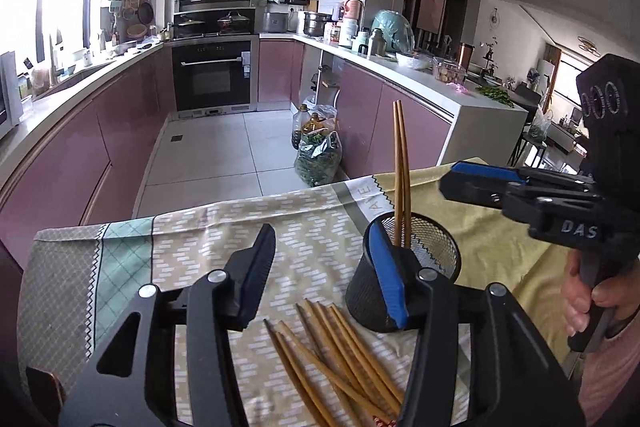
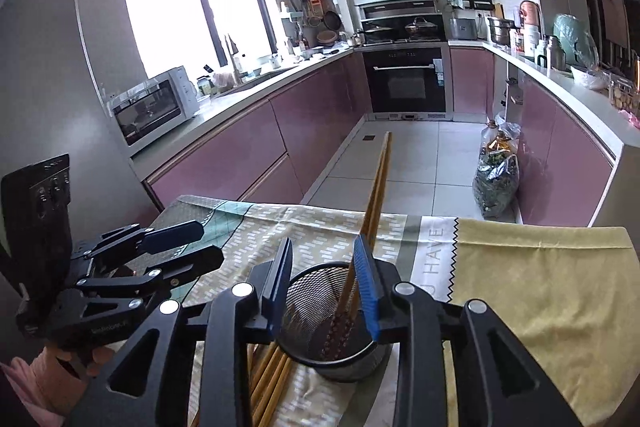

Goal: Organize utensils
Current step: 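Open the left gripper while the right gripper opens, releasing both chopsticks into the cup, then grasp a chopstick from the pile with the right gripper while the left gripper grasps another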

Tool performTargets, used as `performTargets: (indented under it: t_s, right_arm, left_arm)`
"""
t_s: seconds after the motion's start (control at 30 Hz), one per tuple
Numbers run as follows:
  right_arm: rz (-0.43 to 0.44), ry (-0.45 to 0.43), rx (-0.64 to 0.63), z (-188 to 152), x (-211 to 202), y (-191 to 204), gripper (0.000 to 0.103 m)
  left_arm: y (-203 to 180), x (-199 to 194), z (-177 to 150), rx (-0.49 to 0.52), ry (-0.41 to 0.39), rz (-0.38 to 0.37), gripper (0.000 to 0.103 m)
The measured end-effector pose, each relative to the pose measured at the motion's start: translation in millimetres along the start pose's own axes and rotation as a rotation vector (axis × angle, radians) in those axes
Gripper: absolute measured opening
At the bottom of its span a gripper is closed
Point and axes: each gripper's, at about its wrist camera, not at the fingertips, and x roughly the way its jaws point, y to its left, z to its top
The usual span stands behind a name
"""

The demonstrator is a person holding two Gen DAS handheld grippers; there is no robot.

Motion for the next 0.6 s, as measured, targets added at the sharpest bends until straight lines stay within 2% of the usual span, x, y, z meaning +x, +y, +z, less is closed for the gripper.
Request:
performTargets:
  t_s: [0.13, 0.27, 0.47, 0.6]
  right_arm:
    - [0.05, -0.004, -0.07, -15.6, -16.8, 21.7, 0.033]
    - [0.092, 0.061, -0.109, -36.6, -11.7, 37.3, 0.033]
    - [0.117, 0.212, -0.143, -75.2, 27.8, 56.7, 0.033]
    - [0.096, 0.284, -0.161, -96.7, 52.0, 66.0, 0.031]
  left_arm:
    - [12.4, -12.5, -22.2, 0.003, 0.024, 0.018, 0.051]
    - [21.2, -12.7, -49.1, 0.009, 0.09, 0.032, 0.051]
    - [30.5, -4.9, -87.7, 0.006, 0.188, 0.032, 0.051]
    - [29.7, 0.9, -106.5, 0.013, 0.232, 0.036, 0.051]
